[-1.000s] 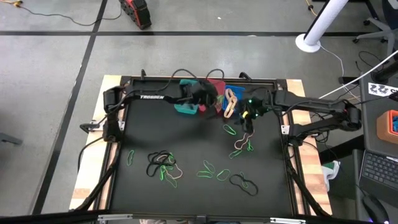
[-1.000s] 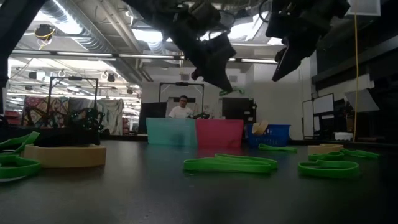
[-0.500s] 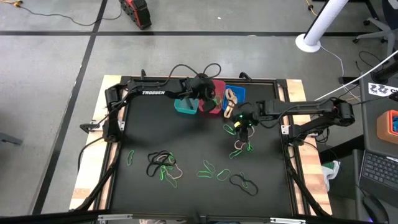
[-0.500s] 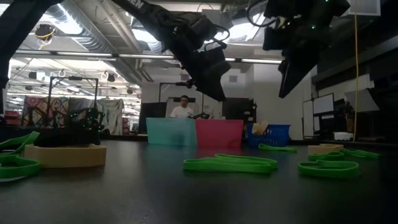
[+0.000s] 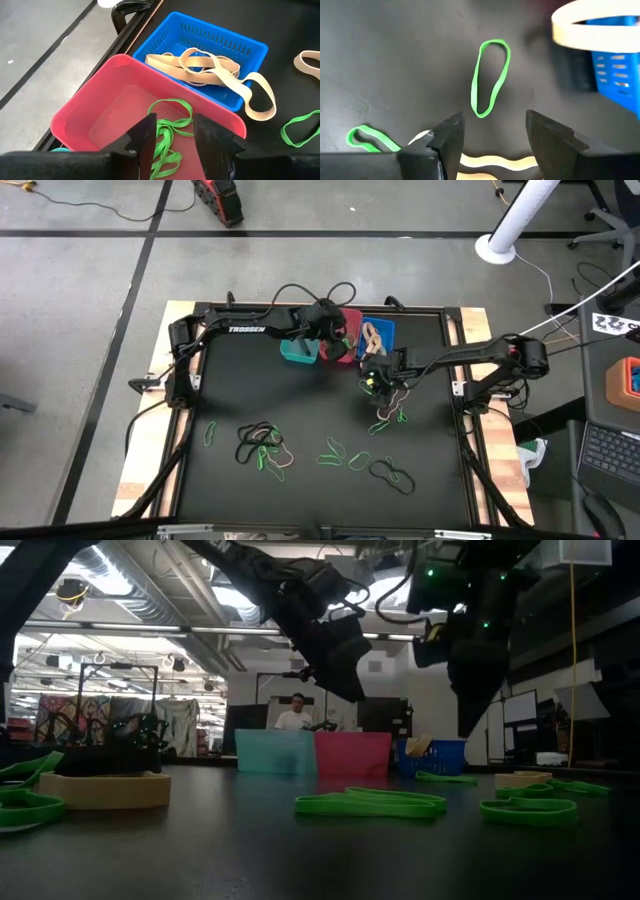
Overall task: Sort rubber bands into baskets
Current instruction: Put the green rubber band into the pink bin
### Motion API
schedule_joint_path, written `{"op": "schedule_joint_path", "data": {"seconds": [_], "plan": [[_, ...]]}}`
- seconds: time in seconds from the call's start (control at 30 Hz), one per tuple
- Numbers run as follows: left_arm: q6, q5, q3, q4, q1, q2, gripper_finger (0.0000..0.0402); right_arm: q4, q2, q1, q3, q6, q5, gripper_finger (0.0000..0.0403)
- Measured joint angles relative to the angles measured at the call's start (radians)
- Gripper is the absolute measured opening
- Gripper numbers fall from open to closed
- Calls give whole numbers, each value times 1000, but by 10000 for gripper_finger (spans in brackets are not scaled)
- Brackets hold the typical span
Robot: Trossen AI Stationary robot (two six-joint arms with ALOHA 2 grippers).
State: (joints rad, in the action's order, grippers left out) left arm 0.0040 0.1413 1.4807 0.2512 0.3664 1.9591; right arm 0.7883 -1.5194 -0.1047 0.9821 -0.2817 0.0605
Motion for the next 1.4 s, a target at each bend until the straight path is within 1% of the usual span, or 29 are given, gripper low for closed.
{"op": "schedule_joint_path", "data": {"seconds": [0.23, 0.4, 0.7, 1.0, 1.17, 1.4], "plan": [[-3, 0, 0, 0, 0, 0, 127, -1, -70, 0, 0, 1, -1, 209], [-4, 0, 0, 0, 0, 0, 127, -15, -112, 0, 0, 2, -55, 209], [-5, 0, 0, 0, 0, 0, 127, -44, -170, 0, 0, 32, -53, 209], [-5, 0, 0, 0, 0, -1, 127, -95, -181, 0, 0, 60, -42, 209], [-5, 0, 0, 1, 0, -1, 127, -116, -181, -1, -9, 85, 17, 209], [-9, 0, 0, 1, 0, -1, 127, -159, -177, -15, -50, 85, 1, 209]]}}
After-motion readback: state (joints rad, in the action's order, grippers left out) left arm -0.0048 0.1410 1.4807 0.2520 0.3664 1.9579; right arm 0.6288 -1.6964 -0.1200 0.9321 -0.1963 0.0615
